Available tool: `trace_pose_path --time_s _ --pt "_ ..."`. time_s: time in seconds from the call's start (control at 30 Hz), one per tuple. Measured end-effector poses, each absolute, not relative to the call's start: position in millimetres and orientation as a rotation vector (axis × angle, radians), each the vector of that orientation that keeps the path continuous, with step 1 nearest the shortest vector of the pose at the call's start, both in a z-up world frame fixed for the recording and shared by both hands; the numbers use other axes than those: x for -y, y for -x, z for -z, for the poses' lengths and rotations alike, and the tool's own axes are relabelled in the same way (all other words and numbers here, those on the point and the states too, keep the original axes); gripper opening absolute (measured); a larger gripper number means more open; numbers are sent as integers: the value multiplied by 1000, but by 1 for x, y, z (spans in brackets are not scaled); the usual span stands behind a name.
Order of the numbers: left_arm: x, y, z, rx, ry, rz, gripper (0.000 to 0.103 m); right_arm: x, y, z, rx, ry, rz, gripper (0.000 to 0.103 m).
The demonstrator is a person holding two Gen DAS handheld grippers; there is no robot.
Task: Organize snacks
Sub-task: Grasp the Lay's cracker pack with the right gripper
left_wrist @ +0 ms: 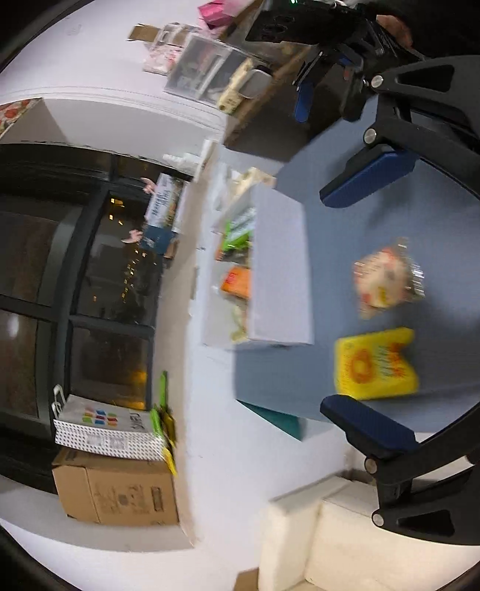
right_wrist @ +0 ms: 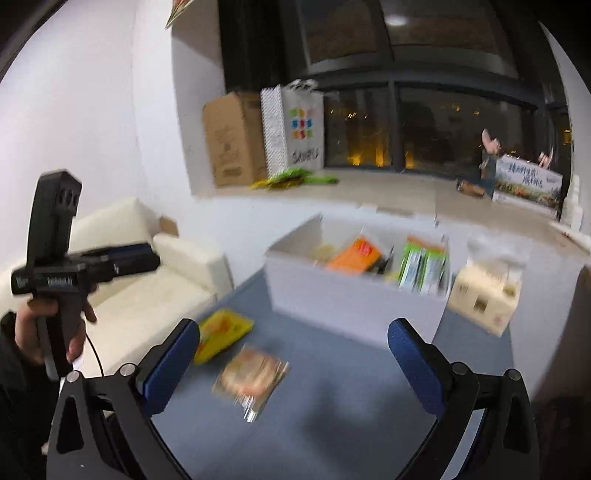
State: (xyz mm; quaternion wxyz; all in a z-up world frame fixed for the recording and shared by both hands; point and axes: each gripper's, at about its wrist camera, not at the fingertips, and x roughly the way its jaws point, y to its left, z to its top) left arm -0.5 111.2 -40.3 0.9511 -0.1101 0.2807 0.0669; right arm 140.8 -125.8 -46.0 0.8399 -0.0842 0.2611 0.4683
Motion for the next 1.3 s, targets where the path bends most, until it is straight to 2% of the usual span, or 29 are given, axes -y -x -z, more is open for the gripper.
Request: trace_pose_path --time_s 0.27,0.7,1.03,1.2,1.23,1.27,1.3 --pt "-111 17 67 -625 255 -159 103 121 -110 115 -689 319 -971 103" --pt "-102 18 61 -614 204 -137 103 37 -129 146 -815 424 -1094 103" --pt "-109 23 69 -638 189 -132 103 -41 -157 195 -949 479 -988 103" --pt "-111 22 75 -654 191 -138 103 -49 -156 207 -945 523 -924 103" --pt "-111 21 76 -658 190 -139 103 -48 -155 207 -936 518 -924 97" --pt "-112 20 77 -663 189 -141 103 -46 -155 207 -926 520 -918 85" --pt "-112 20 78 -665 190 -141 103 -44 -156 205 -920 511 -917 79"
